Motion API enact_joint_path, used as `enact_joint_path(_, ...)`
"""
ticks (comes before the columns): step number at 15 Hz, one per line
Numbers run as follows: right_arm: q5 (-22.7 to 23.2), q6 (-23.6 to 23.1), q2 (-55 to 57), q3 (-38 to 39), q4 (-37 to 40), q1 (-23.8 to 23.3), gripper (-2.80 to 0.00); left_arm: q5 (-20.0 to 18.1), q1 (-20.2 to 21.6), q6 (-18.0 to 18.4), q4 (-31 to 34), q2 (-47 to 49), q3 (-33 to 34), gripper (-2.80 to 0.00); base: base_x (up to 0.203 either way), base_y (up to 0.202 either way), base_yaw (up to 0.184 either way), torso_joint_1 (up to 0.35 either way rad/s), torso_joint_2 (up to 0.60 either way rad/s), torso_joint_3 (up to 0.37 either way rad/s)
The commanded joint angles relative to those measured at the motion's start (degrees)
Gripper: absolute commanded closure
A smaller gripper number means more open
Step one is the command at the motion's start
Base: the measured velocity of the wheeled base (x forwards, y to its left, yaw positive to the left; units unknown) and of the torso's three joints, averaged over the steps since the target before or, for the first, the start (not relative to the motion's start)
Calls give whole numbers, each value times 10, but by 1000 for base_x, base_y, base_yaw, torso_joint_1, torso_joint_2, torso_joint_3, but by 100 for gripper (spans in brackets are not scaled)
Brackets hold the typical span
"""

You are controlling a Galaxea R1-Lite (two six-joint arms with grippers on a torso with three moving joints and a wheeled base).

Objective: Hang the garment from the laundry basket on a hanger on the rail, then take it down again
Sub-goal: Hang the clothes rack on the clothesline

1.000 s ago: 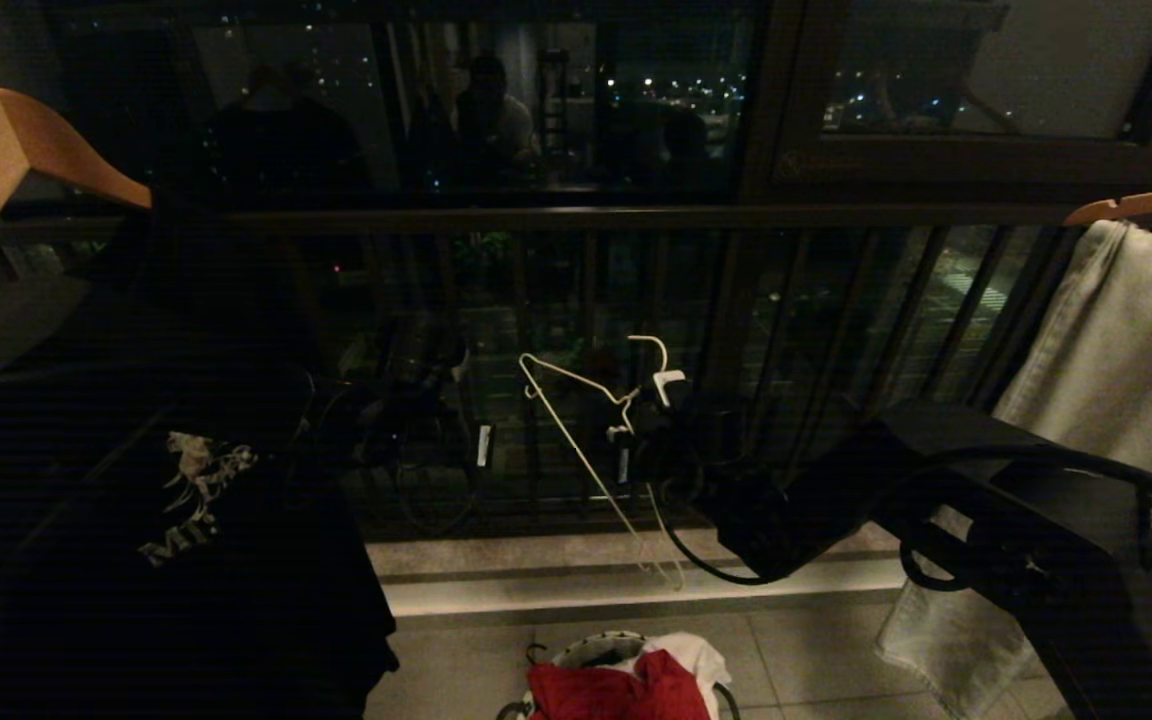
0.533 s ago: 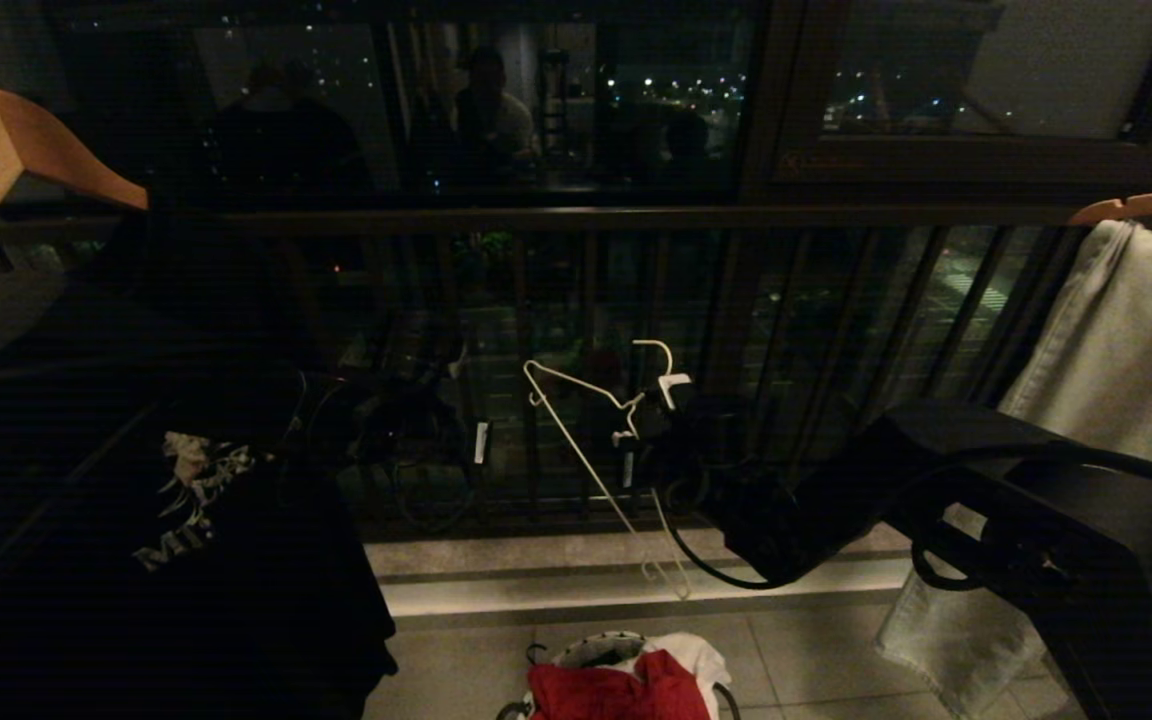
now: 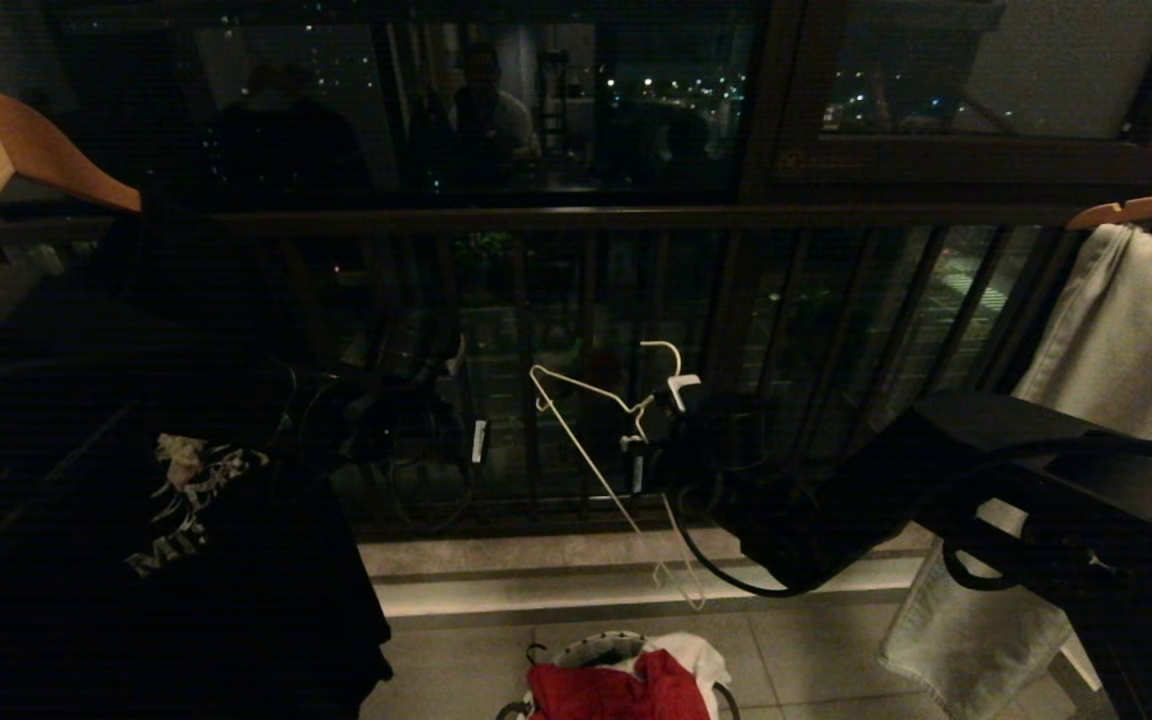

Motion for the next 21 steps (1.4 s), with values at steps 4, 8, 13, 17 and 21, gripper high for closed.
enact_joint_path(4,-12,0,-77,121,-28,-5,0,23,-1,23,43,-20,4,0,0,0,0,0,0,0)
enact_joint_path(8,-34,-1,-142,232,-69,-5,0,32,-6,59,52,-56,42,0,0,0,0,0,0,0)
enact_joint_path(13,-78,-30,-283,329,-78,-5,0,32,-9,73,54,-121,69,0,0,0,0,0,0,0)
enact_joint_path(17,-128,-72,-403,389,-72,-5,0,33,-13,111,50,-180,107,0,0,0,0,0,0,0)
enact_joint_path(21,-144,-120,-539,389,11,-5,0,33,-12,116,49,-202,117,0,0,0,0,0,0,0)
